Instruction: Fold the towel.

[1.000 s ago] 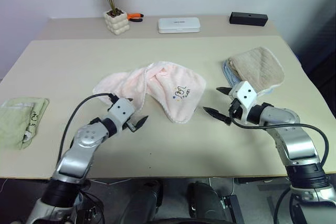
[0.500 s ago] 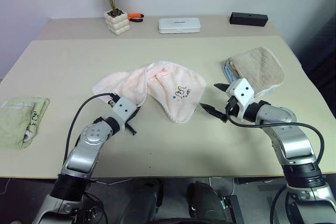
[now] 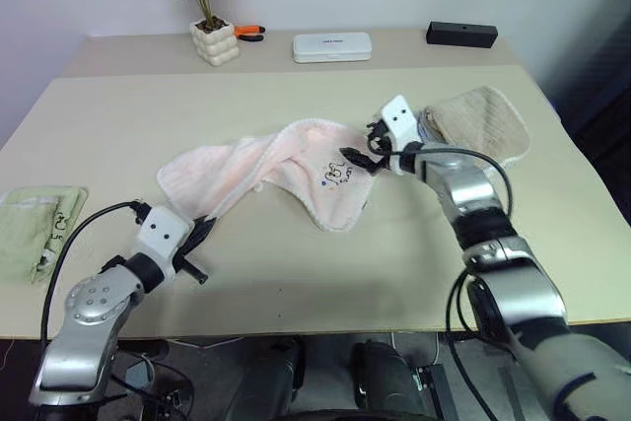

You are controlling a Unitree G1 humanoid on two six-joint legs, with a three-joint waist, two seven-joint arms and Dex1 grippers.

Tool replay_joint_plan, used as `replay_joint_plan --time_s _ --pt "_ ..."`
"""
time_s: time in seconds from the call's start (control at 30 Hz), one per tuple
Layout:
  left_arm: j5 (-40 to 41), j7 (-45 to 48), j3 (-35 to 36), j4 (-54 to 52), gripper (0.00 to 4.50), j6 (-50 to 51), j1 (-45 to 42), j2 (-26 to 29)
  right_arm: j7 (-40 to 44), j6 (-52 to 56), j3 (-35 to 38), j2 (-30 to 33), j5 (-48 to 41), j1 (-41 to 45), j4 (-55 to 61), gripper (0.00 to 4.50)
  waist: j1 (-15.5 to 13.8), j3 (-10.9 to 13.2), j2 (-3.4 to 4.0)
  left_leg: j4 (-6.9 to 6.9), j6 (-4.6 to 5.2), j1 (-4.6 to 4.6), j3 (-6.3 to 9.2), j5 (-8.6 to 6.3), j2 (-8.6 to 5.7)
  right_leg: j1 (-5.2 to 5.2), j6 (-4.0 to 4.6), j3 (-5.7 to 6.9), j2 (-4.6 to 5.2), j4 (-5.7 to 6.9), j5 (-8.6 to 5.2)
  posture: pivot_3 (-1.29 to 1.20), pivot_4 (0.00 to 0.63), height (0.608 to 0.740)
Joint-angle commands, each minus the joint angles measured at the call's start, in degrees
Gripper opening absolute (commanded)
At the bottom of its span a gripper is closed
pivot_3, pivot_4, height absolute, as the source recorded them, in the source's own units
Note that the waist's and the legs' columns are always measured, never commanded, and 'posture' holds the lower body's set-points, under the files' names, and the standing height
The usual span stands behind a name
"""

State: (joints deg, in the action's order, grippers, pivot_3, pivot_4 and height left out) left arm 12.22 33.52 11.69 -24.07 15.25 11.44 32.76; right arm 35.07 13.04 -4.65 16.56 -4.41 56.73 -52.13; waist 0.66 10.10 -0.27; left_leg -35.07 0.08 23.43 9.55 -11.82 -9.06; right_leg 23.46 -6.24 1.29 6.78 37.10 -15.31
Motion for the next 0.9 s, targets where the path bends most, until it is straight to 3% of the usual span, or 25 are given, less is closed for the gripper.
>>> replay_joint_plan --time_s 0.03,0.47,0.57,0.77,0.8,0.9 --pt "1.17 -0.28 1.83 -4.34 0.06 0.54 2.45 0.01 -2.82 -3.42 2.27 -0.64 0.9 5.03 -9.33 4.5 0.13 0.01 0.02 0.01 0.0 0.0 0.0 0.0 0.0 0.01 0.0 -0.01 -0.01 0.0 0.0 0.0 0.15 0.74" --pt "1.69 -0.2 2.56 -6.37 0.06 1.92 4.59 0.44 -2.33 -3.69 6.47 -2.0 1.26 10.45 -20.13 4.5 0.49 0.07 0.15 0.07 -0.04 -0.01 -0.02 0.02 0.03 0.12 0.01 -0.12 -0.05 0.12 0.0 0.0 0.15 0.74" --pt "1.61 -0.24 2.45 -6.54 0.0 2.27 4.4 0.54 -0.95 -4.9 6.06 -2.1 1.91 10.56 -19.84 3.64 0.5 0.07 0.15 0.07 -0.04 -0.02 -0.02 0.02 0.03 0.13 0.01 -0.12 -0.05 0.12 0.0 0.0 0.15 0.74" --pt "1.77 -0.15 3.32 -6.05 0.0 2.58 3.72 1.04 -0.18 -11.5 3.32 -0.34 5.94 8.72 -17.52 0.37 0.49 0.08 0.17 0.07 -0.04 -0.01 -0.03 0.02 0.03 0.14 0.01 -0.13 -0.06 0.13 0.0 0.0 0.15 0.74" --pt "1.88 -0.15 3.53 -6.04 0.0 2.64 3.67 1.11 -0.06 -12.27 3.4 -0.04 6.07 8.53 -17.15 0.03 0.48 0.08 0.17 0.08 -0.04 -0.01 -0.03 0.02 0.03 0.15 0.01 -0.14 -0.05 0.13 0.0 0.0 0.15 0.74" --pt "2.64 -0.3 6.19 -5.5 0.0 2.88 3.84 1.49 2.33 -17.84 2.49 3.16 7.17 5.75 -11.11 0.03 0.29 0.09 0.17 0.08 -0.04 -0.01 -0.04 0.02 0.02 0.15 0.01 -0.15 -0.05 0.12 0.0 0.0 0.15 0.74"
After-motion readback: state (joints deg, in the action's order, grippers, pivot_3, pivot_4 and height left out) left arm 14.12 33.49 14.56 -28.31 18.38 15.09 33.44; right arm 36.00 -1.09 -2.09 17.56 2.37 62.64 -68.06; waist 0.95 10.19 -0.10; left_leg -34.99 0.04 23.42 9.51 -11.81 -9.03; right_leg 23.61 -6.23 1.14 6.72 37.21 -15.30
